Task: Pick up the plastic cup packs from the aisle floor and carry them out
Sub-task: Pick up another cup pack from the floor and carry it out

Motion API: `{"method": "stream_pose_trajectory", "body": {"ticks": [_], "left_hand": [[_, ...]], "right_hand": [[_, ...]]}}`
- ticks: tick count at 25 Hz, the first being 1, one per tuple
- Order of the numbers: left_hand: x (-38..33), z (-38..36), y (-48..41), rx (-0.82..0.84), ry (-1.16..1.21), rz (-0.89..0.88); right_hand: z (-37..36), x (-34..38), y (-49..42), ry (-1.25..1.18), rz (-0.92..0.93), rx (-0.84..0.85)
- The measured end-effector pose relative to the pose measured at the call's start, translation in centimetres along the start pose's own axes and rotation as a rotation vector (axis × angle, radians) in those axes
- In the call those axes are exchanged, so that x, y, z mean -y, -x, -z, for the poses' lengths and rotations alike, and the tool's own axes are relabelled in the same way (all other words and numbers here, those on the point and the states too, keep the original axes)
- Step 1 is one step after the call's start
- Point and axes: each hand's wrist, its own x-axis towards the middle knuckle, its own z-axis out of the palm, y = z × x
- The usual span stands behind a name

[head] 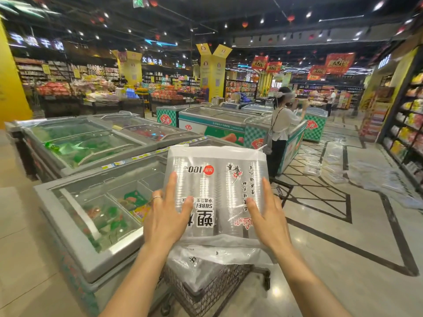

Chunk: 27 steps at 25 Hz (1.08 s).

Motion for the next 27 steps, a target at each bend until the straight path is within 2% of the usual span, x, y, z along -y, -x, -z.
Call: {"method": "stream_pose_trajectory", "body": {"ticks": [4,13,20,27], "left_hand": [[0.6,-3.9,-6.8,-0.003,-0.005,0.034],[5.0,-10.4,-12.4,-0.009,-0.025,0.188],[8.1,-17.6,-15.7,-0.066,-0.052,0.419],[11.0,-28.6,-17.7,-0.074,-0.070,0.680]], "right_hand": [[-3.7,-1.7,-8.0,-0.009,0.037,0.053],[-13.2,-5.7,-18.2,-0.037,0.135,0.257],[-22.4,-10.7,-26.6,-0.024,0.253,0.538],[-32.3,-18.4,-34.0,-0.041,0.237,0.850]]}}
